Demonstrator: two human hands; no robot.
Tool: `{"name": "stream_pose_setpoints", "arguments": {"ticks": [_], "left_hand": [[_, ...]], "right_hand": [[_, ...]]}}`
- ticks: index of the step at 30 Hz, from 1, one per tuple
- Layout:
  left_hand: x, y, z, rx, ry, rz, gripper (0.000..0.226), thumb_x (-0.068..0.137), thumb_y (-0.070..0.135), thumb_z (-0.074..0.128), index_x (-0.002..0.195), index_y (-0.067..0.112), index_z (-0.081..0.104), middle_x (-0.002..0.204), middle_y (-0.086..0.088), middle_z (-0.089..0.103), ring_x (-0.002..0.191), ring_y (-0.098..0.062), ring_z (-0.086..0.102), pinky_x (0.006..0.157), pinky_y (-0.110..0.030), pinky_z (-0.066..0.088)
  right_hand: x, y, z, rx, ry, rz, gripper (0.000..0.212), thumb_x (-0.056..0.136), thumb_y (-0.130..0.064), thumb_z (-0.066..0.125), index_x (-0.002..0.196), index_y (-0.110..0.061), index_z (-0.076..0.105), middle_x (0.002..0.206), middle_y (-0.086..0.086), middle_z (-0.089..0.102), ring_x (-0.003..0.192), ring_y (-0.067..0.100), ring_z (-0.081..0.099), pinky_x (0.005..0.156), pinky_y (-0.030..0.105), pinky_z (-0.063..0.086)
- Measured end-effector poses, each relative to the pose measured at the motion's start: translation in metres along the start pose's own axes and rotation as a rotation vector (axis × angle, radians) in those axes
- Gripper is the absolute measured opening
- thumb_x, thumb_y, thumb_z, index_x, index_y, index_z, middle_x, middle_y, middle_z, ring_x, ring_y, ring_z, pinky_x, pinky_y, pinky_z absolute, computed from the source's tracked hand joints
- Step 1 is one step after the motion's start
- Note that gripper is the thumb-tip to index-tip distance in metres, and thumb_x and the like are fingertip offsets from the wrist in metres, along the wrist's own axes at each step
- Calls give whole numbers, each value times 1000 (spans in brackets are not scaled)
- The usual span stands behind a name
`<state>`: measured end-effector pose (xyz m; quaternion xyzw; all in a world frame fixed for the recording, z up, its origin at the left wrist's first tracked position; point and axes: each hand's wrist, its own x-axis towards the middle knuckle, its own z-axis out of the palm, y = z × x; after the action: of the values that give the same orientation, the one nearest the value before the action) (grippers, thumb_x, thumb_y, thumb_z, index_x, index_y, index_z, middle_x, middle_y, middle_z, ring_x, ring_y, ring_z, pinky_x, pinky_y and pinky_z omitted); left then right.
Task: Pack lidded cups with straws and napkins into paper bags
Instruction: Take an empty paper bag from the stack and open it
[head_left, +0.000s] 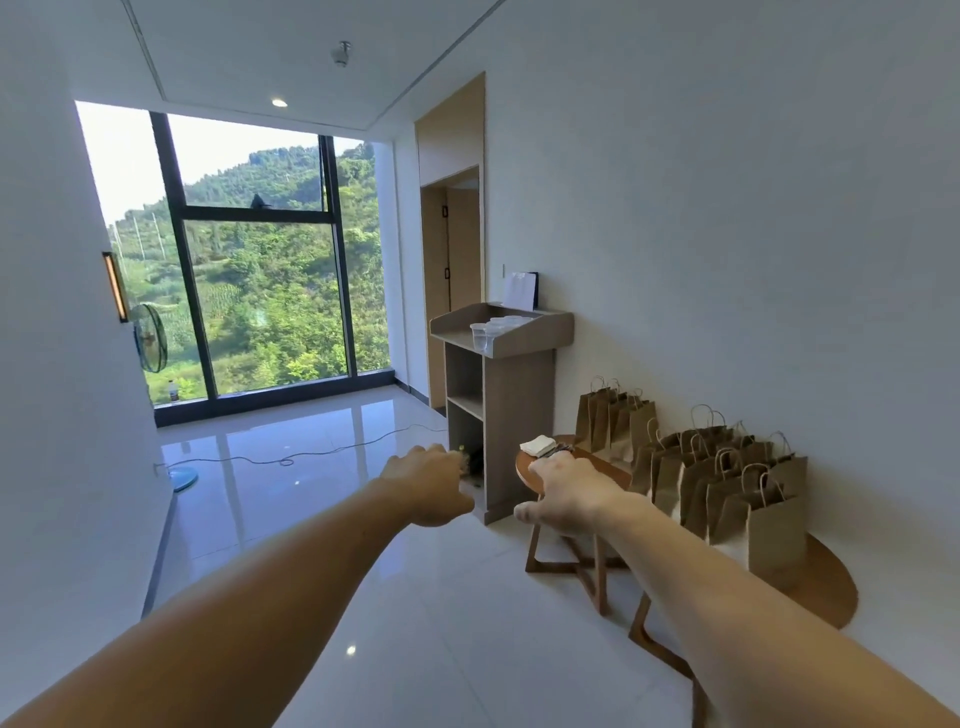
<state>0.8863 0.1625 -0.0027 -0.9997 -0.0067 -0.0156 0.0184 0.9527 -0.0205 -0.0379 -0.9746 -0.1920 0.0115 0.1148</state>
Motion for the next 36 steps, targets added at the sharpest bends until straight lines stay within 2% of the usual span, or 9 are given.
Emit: {"name": "stream_pose_setpoints", "arguments": {"ticks": [3, 14, 20, 23, 26, 30, 36], "left_hand": [[48, -10, 7, -3, -17, 0, 59, 94, 46, 50, 146, 19, 39, 144, -6, 45, 128, -27, 45, 96, -39, 41], [257, -74, 22, -46, 10, 82, 50, 97, 43, 49, 140, 18, 45, 136, -7, 49, 123, -24, 48, 84, -30, 35], [370, -109, 28, -65, 15, 126, 43, 95, 42, 53, 131, 18, 49, 129, -5, 52, 118, -23, 49, 84, -32, 40], [425, -115, 39, -49, -22, 140, 39, 94, 40, 53, 125, 17, 51, 127, -7, 53, 110, -23, 49, 80, -33, 39], [485, -118, 48, -53, -20, 160, 30, 93, 40, 52, 113, 18, 51, 123, -7, 53, 102, -21, 47, 79, -34, 39], [569, -115, 57, -44, -8, 171, 22, 91, 40, 52, 97, 22, 41, 116, -6, 53, 94, -18, 43, 76, -35, 38], [696, -117, 56, -32, -17, 160, 34, 90, 41, 50, 115, 19, 51, 121, -6, 54, 101, -20, 49, 76, -34, 38]], "right_hand": [[44, 9, 3, 4, -39, 2, 75, 86, -57, 62, 147, -22, 37, 152, 7, 36, 135, 30, 40, 104, 43, 43], [245, 26, 5, -2, -9, 67, 75, 87, -56, 61, 149, -25, 34, 150, 4, 37, 132, 29, 42, 103, 43, 45], [352, 33, 9, 2, 13, 111, 74, 88, -57, 59, 151, -26, 33, 151, 3, 37, 135, 29, 41, 105, 45, 44], [399, 46, 18, 4, -26, 125, 73, 89, -56, 59, 150, -26, 33, 152, 4, 36, 135, 30, 41, 102, 43, 43], [454, 66, 22, 19, 7, 146, 70, 89, -55, 59, 148, -25, 37, 149, 3, 40, 132, 28, 44, 102, 42, 46], [536, 95, 24, 17, 5, 142, 70, 87, -57, 60, 146, -25, 39, 148, 2, 40, 131, 27, 43, 103, 45, 45], [652, 146, 9, 30, -13, 142, 72, 86, -58, 58, 147, -25, 38, 149, 2, 38, 132, 25, 44, 102, 44, 46]]}}
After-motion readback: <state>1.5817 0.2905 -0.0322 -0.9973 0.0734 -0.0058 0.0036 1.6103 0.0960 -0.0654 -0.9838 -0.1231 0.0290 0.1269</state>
